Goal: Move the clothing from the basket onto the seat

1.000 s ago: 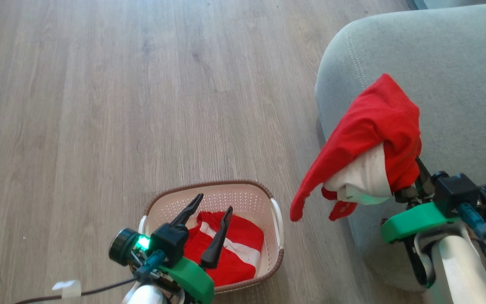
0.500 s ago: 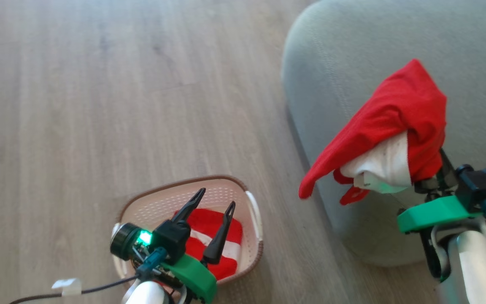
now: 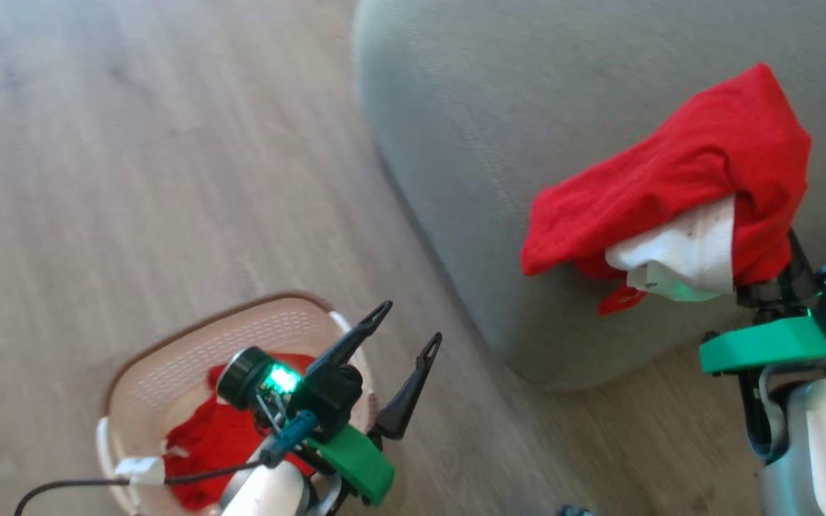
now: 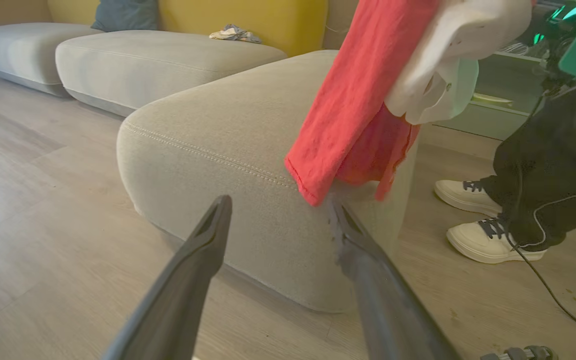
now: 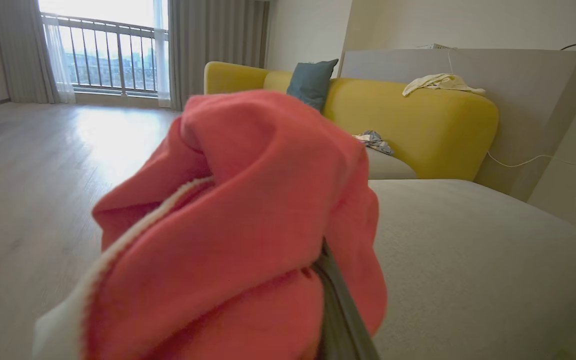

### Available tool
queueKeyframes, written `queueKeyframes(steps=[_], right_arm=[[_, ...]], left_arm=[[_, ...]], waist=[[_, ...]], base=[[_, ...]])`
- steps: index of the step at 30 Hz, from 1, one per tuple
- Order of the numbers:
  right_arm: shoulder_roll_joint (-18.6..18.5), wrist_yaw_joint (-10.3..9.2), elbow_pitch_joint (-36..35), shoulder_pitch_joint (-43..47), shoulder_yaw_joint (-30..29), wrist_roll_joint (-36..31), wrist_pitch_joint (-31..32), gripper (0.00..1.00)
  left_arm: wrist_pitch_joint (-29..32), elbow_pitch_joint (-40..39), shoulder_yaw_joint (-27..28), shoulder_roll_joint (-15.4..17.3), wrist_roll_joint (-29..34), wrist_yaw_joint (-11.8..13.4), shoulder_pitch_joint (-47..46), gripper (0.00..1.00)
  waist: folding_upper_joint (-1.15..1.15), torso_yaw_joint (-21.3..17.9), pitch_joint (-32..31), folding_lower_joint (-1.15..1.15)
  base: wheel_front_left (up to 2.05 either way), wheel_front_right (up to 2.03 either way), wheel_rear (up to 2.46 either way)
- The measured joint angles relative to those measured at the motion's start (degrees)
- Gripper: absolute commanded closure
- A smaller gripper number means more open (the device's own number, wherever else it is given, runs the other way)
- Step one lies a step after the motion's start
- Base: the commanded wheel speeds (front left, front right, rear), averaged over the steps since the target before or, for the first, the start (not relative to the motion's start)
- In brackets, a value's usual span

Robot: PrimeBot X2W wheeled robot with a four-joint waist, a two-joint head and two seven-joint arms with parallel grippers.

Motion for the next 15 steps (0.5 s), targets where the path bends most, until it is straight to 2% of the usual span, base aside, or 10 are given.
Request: queueKeyframes(steps=[6, 15], right_arm=[[0.73, 0.00, -0.51, 0.13, -2.36, 0.07, 0.00, 1.00], [1.21, 0.00, -1.62, 0.75, -5.02, 2.48, 0.00, 1.00]], left_arm=[[0.00, -0.16, -1.67, 0.27, 0.18, -0.24, -1.40, 0.00], [0.00, -0.07, -5.04, 1.47, -0.08, -0.70, -3.82, 0.00]], waist=[[0.00, -4.90, 2.43, 0.00], [0.00, -6.64, 4.33, 0.00]], base=[[0.00, 0.00, 0.00], [0.00, 0.00, 0.00]])
